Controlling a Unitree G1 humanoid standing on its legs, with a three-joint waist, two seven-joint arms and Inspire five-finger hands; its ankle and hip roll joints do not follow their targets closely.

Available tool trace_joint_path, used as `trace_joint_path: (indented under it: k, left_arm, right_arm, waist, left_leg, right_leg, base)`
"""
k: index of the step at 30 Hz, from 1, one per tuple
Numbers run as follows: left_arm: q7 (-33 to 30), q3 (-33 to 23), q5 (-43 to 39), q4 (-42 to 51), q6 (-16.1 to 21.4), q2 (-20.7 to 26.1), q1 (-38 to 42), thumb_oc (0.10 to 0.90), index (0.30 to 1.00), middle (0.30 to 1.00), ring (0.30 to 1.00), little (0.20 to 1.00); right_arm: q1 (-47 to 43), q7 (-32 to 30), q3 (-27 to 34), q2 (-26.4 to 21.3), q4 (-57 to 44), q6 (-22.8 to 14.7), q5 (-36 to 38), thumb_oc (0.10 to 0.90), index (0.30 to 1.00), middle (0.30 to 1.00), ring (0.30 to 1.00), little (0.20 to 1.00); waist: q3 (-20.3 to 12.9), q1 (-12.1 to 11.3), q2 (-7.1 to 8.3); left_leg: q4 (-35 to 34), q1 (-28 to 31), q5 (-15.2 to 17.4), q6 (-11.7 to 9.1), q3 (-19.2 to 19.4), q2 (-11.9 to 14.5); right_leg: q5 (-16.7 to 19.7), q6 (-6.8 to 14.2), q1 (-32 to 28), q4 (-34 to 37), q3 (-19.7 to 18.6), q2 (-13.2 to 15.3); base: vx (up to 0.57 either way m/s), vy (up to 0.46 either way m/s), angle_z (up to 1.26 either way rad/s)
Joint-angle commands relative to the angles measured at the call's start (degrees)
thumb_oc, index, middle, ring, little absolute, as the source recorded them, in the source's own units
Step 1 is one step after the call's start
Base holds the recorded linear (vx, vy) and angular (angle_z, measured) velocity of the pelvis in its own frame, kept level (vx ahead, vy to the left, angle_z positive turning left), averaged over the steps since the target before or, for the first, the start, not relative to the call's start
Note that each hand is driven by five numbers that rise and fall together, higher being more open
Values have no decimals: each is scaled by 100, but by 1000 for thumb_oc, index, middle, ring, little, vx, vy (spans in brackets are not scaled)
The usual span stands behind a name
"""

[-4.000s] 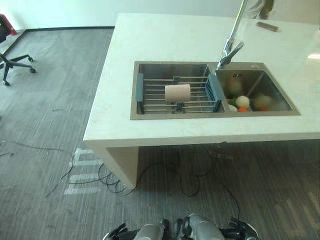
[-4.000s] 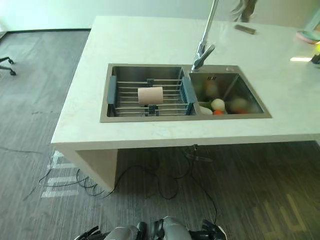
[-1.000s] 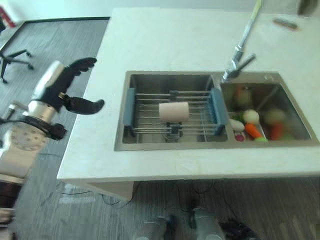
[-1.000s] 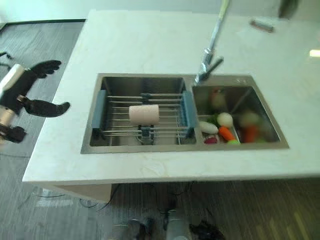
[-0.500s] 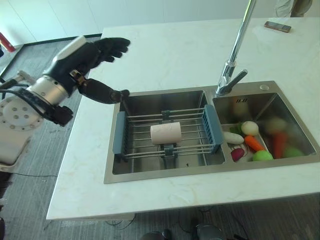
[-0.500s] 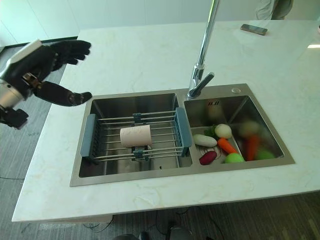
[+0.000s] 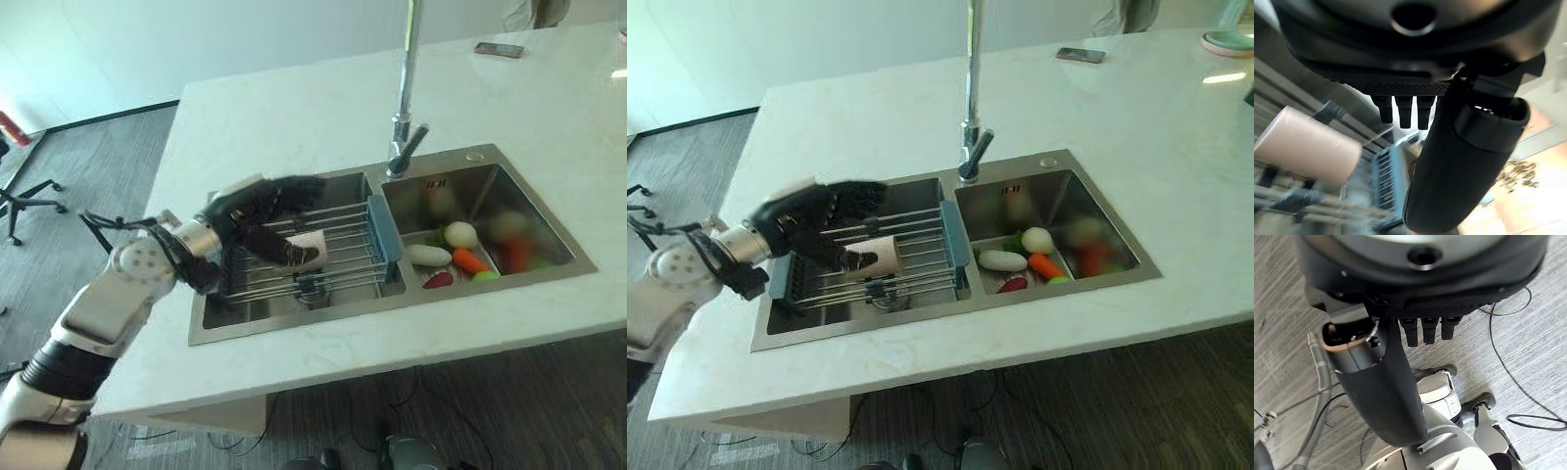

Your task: Place the dishes in the dishwasher.

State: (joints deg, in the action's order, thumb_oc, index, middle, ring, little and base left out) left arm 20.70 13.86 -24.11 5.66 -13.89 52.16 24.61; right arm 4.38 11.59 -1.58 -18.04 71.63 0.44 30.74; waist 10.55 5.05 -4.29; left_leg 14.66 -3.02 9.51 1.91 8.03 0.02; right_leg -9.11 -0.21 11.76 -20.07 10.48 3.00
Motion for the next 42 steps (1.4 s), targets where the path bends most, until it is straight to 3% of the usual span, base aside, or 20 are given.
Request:
trace_joint_path:
  k: [1, 10, 21, 27, 35, 42]
  left_arm:
    - [-223, -443, 917, -40, 601, 89, 498, 800, 900, 900, 900, 900]
    - [-878, -128, 2167, -395, 1080, 6, 522, 800, 900, 900, 900, 900]
    - [-1463, -329, 2256, -430, 1440, 129, 348, 800, 900, 900, 900, 900]
    - [-1445, -478, 2355, -252, 1395, 218, 241, 800, 900, 900, 900, 900]
    - [-1114, -367, 3413, -354, 1406, 603, 222, 800, 900, 900, 900, 900]
    - [-748, -176, 3398, -432, 1204, 825, 247, 800, 900, 900, 900, 900]
  right_arm:
    - [142, -38, 17, -63, -9, -118, 158, 800, 900, 900, 900, 900]
    - [332, -24, -24, -73, -188, -174, 216, 800, 900, 900, 900, 900]
    - [526, -69, -36, -52, -408, -116, 160, 800, 900, 900, 900, 900]
    - [570, -66, -39, -43, -506, -75, 160, 800, 900, 900, 900, 900]
    - [583, -129, -54, -120, -585, -14, 69, 800, 900, 900, 900, 900]
    - [657, -131, -55, -233, -742, 40, 115, 800, 900, 900, 900, 900]
  waist:
    - [-78, 50, -16]
    - [-10, 249, -12]
    - [42, 327, -73]
    - [46, 313, -95]
    - [100, 319, -157]
    - [200, 348, -251]
  left_leg:
    - [253, -242, 21, -373, -93, 345]
    - [253, -206, 40, -349, 30, 395]
    - [253, -226, 52, -349, 91, 406]
    - [253, -221, 59, -345, 102, 399]
    - [253, -259, 51, -356, 127, 406]
    - [253, -320, 15, -353, 127, 373]
  right_leg:
    - [-179, 577, -691, 289, -88, 195]
    - [-152, 572, -651, 289, -199, 184]
    - [-133, 590, -589, 289, -238, 215]
    - [-131, 607, -597, 289, -202, 247]
    - [-119, 631, -543, 289, -185, 281]
    - [-83, 649, -479, 289, -212, 309]
  base:
    - [-6, 0, -15]
    - [-1, -4, -7]
    - [3, -2, -5]
    - [15, 0, 0]
    - [21, 5, 0]
    - [34, 21, -4]
